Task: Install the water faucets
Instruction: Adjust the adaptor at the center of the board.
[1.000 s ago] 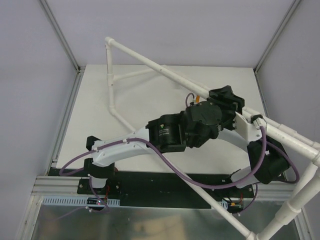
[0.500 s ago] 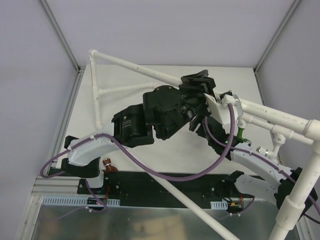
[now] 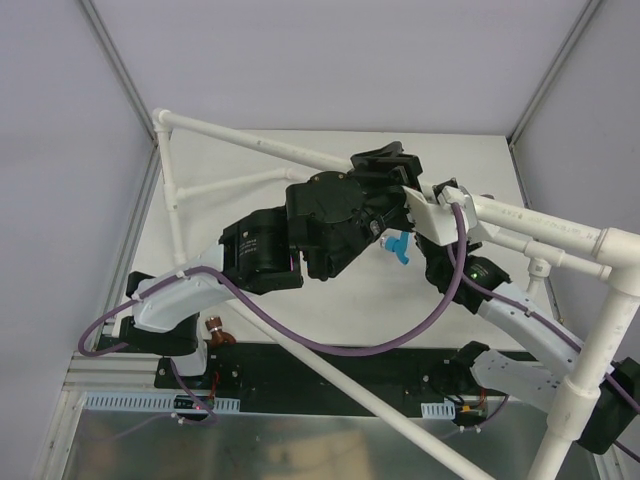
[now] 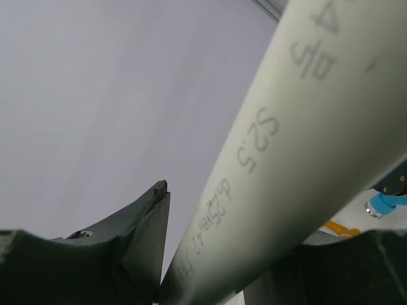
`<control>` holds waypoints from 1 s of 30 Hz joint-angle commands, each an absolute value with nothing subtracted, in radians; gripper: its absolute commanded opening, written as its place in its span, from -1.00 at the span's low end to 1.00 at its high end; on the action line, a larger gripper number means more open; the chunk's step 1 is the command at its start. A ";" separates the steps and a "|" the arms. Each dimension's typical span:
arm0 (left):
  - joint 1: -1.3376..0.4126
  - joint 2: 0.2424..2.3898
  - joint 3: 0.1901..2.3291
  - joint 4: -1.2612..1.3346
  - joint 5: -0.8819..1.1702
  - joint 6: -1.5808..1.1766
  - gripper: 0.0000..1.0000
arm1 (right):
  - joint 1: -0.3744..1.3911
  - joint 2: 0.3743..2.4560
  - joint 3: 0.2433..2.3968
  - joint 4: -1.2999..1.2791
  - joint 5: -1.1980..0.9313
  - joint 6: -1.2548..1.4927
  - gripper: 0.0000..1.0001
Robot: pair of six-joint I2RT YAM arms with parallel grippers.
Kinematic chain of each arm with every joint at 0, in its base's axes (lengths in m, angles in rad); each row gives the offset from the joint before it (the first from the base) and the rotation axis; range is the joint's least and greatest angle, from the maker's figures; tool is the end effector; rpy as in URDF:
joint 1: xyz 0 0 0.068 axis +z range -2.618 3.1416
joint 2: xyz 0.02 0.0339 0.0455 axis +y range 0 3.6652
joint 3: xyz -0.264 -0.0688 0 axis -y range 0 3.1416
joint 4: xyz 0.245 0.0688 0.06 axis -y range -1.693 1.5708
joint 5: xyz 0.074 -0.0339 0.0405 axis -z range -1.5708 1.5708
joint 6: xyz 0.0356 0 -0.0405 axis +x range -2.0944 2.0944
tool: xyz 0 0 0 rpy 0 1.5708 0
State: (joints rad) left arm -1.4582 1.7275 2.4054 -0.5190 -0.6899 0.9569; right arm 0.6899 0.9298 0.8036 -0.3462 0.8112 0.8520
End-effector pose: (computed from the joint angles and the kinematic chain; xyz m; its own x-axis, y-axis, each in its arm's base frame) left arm 0.0579 -0.3100 0.5907 0.5790 0.4907 -0.6511 0.3863 0.5382 0.7491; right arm 0.1710 0.1077 0.3090 -0.1861 0.5183 -0.8347 0.3035 0.8383 0.4529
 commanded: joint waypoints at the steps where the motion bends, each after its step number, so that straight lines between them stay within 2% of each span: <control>1: -1.450 1.606 2.461 -0.210 -0.741 0.810 -1.00 | 0.689 0.988 0.804 -0.474 0.989 1.139 0.59; 6: -1.451 1.594 2.444 -0.221 -0.732 0.785 -1.00 | 0.689 1.057 0.781 -0.419 1.130 1.297 0.58; 13: -1.450 1.585 2.436 -0.229 -0.715 0.758 -1.00 | 0.693 1.153 0.686 -0.070 1.350 1.318 0.57; 19: -1.450 1.572 2.431 -0.258 -0.700 0.726 -1.00 | 0.690 1.245 0.666 0.250 1.347 1.170 0.57; 30: -1.450 1.534 2.415 -0.282 -0.669 0.675 -1.00 | 0.635 1.416 0.851 0.293 1.347 1.170 0.57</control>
